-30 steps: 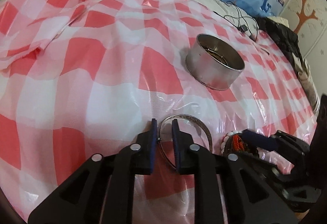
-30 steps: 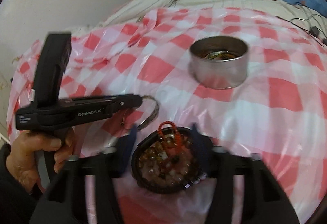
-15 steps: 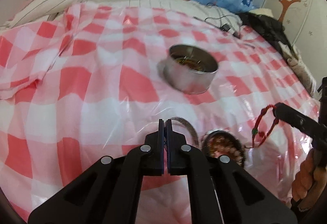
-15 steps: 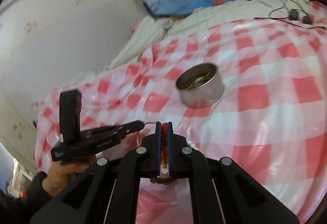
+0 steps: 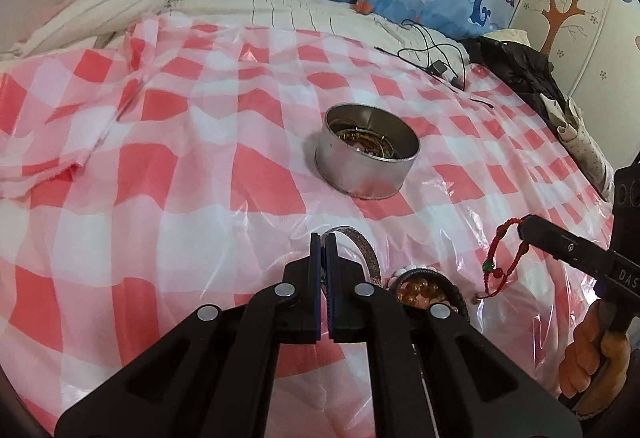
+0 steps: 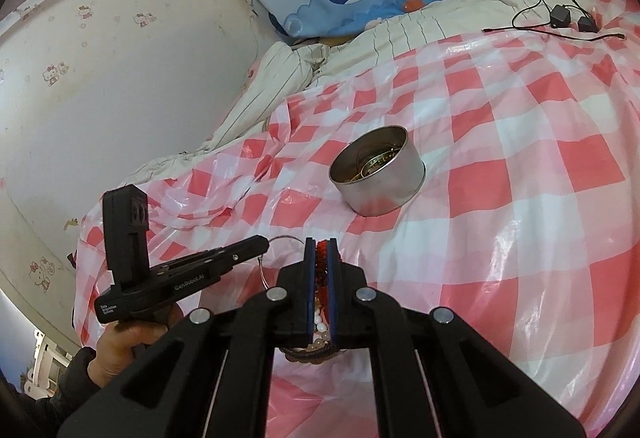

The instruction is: Organize jewelry

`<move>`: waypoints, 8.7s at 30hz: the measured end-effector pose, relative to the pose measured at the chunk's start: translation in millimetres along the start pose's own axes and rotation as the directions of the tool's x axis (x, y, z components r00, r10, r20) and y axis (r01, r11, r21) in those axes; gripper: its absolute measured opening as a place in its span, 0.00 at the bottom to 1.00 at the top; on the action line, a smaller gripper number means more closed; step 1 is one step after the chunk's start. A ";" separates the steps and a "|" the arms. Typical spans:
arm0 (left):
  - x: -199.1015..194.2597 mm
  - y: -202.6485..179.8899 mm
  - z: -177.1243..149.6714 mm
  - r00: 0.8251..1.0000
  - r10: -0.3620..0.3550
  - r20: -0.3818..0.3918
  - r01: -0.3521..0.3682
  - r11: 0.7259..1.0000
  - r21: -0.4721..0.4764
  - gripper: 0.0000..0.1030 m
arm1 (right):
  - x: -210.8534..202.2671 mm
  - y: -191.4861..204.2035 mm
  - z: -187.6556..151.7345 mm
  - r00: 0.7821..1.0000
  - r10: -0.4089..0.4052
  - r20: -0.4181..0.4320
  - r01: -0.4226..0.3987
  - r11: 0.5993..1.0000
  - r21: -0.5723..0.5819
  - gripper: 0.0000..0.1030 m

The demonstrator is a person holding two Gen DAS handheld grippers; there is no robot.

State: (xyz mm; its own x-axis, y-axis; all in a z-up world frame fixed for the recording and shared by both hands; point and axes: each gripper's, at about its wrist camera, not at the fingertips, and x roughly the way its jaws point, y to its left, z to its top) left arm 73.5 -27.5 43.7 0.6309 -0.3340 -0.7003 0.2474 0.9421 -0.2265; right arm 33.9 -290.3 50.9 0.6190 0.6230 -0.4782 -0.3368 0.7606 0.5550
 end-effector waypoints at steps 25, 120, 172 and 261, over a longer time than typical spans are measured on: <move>-7.0 -17.5 2.1 0.997 0.057 0.043 -0.061 0.994 0.094 0.02 | 1.9 0.6 -1.3 1.000 0.000 0.000 0.000 1.000 -0.007 0.06; -13.1 -2.2 -43.2 0.999 0.037 0.000 -0.037 0.997 -0.069 0.57 | 4.2 -20.5 -18.2 0.985 -0.147 -0.085 0.152 0.987 0.047 0.55; 31.0 -27.2 -41.6 0.967 -0.235 -0.097 0.220 0.965 -0.145 0.12 | 4.6 -25.2 -55.4 0.934 -0.358 0.005 0.356 0.929 0.096 0.85; 21.2 42.6 -27.6 0.998 -0.068 0.008 0.065 0.907 -0.417 0.28 | 98.5 34.1 -37.7 0.886 -0.388 -0.253 0.254 0.864 -0.435 0.21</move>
State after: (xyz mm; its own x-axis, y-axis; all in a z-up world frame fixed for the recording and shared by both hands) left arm 77.1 6.4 0.5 0.6188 -0.3973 -0.6777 -0.0412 0.8451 -0.5331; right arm 56.6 -196.1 -3.0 0.4999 0.3032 -0.8113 -0.4420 0.8949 0.0621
